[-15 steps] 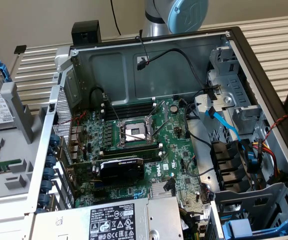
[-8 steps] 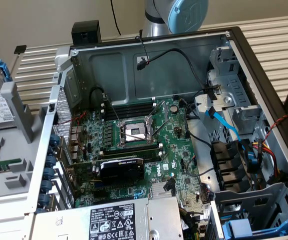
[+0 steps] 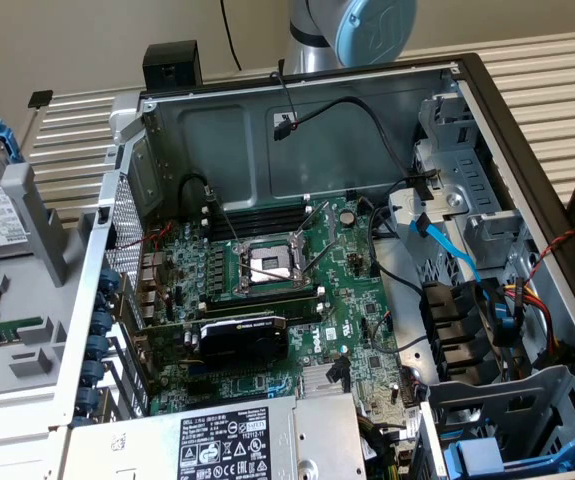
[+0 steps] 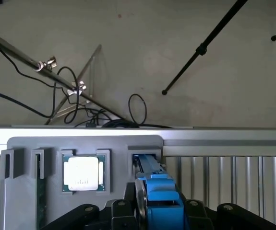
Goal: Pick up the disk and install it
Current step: 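Pick up the disk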
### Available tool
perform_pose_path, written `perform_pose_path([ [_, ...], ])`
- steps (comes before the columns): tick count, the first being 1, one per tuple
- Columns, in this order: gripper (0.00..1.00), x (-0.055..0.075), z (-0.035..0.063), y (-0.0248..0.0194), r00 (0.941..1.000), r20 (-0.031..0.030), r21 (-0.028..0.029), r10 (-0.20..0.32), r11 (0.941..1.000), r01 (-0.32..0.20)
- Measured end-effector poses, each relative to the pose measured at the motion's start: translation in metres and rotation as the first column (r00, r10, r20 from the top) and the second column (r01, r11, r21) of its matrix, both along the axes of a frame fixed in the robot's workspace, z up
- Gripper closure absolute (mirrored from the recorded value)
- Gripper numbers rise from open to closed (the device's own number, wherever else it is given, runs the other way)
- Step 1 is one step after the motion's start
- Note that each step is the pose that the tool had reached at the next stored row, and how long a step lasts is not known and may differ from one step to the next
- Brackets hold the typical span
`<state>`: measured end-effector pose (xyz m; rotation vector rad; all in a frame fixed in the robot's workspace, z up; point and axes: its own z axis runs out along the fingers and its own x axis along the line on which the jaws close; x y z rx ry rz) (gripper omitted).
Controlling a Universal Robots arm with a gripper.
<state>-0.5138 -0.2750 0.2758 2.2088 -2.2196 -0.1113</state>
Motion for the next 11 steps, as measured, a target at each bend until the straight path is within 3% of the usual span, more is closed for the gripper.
perform_pose_path([
  [11,0.62,0.0,0.0,-0.006,1.0,0.0006,0.0015,-0.003,1.0,0.003],
])
